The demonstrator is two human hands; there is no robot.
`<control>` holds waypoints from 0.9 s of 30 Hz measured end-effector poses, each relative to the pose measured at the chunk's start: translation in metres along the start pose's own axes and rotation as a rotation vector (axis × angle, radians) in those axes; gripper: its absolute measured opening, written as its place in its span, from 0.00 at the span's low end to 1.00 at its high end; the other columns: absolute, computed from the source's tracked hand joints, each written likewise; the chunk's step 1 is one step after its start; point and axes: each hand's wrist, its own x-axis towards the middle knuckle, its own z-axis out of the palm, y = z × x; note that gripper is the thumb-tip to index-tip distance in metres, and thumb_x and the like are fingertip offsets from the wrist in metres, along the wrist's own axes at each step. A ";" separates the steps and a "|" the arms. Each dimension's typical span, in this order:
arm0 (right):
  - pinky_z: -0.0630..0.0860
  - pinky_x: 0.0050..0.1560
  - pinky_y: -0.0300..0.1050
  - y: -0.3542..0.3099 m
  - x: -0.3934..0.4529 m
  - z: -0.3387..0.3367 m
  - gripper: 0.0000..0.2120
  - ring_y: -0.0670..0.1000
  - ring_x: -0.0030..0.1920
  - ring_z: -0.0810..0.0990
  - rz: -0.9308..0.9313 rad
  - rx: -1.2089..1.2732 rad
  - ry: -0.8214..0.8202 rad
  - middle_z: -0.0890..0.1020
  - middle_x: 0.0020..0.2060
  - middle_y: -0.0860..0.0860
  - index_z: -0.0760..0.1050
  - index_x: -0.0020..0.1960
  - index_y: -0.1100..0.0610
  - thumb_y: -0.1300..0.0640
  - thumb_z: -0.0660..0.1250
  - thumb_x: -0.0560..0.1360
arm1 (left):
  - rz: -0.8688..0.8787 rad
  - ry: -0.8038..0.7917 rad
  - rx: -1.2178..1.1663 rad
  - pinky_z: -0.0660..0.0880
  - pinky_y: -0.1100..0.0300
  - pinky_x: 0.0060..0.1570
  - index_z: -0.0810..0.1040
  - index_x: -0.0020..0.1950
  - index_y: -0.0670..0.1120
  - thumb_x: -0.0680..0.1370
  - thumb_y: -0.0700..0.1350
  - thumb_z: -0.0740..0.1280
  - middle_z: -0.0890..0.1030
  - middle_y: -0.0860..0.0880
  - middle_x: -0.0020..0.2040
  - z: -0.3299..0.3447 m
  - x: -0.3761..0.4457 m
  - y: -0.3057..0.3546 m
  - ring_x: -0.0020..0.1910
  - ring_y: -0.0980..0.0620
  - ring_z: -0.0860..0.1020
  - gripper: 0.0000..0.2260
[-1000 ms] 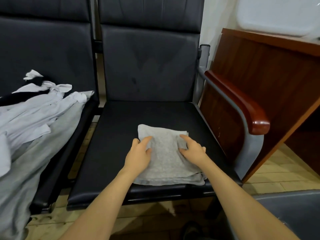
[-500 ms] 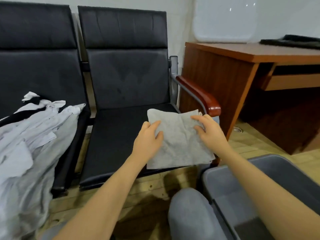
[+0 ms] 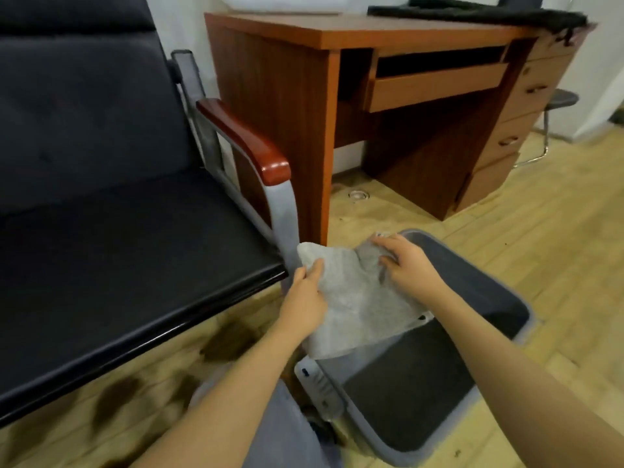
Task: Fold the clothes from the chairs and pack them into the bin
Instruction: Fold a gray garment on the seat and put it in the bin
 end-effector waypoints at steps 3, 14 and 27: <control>0.67 0.64 0.44 0.055 0.003 0.025 0.20 0.54 0.66 0.71 0.111 -0.001 -0.110 0.72 0.68 0.52 0.70 0.69 0.56 0.64 0.61 0.78 | -0.135 -0.126 -0.028 0.66 0.54 0.66 0.49 0.78 0.50 0.78 0.34 0.57 0.55 0.43 0.75 0.055 0.019 -0.009 0.70 0.43 0.64 0.31; 0.74 0.57 0.55 0.190 0.018 0.156 0.21 0.56 0.63 0.74 0.263 -0.250 -0.494 0.68 0.70 0.47 0.65 0.71 0.43 0.57 0.57 0.79 | -0.624 -0.338 -0.055 0.62 0.50 0.69 0.37 0.76 0.44 0.79 0.38 0.60 0.42 0.39 0.76 0.185 0.064 -0.067 0.72 0.38 0.58 0.36; 0.74 0.55 0.52 0.134 0.007 0.134 0.21 0.54 0.66 0.69 0.148 -0.335 -0.349 0.68 0.69 0.49 0.62 0.74 0.49 0.52 0.55 0.81 | -0.107 -0.216 0.471 0.60 0.50 0.69 0.54 0.76 0.46 0.80 0.49 0.58 0.57 0.45 0.76 0.115 0.055 -0.040 0.73 0.44 0.58 0.26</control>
